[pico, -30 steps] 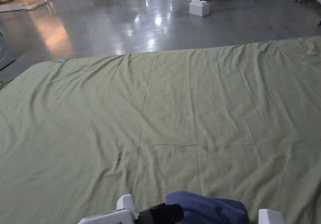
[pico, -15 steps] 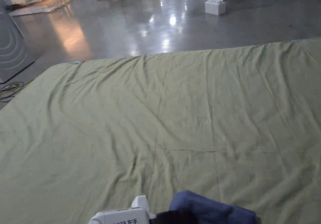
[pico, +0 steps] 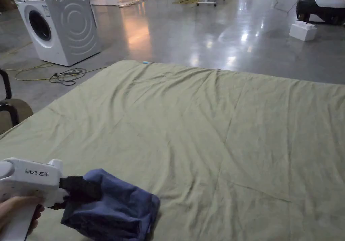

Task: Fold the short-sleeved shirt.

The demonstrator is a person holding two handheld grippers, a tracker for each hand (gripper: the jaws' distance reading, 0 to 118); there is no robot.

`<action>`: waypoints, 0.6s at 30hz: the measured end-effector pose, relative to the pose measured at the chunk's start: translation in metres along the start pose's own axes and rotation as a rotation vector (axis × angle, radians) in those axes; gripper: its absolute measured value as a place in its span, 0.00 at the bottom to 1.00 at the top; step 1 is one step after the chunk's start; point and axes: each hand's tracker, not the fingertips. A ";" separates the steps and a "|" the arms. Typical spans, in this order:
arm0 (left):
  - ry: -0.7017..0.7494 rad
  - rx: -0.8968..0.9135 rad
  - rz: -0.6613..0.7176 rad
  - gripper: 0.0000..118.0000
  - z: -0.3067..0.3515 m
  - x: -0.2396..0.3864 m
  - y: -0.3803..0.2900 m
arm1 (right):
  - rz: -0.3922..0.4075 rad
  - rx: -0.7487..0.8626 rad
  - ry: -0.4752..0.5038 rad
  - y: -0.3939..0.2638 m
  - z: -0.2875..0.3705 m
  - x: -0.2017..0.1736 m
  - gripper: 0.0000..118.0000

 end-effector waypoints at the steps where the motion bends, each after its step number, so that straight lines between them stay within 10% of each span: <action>1: 0.094 0.031 -0.041 0.30 -0.009 0.000 -0.003 | 0.000 0.006 -0.002 -0.003 0.002 0.000 0.00; 4: 0.366 0.096 -0.127 0.61 -0.024 0.032 -0.035 | -0.032 0.003 0.019 -0.006 0.001 0.006 0.00; 9: 0.559 0.285 -0.408 0.64 0.032 0.104 -0.057 | 0.015 0.100 -0.009 0.007 0.017 0.014 0.00; 18: -0.001 0.853 -0.805 0.64 0.168 0.234 -0.203 | 0.137 0.581 -0.115 0.064 0.123 0.003 0.00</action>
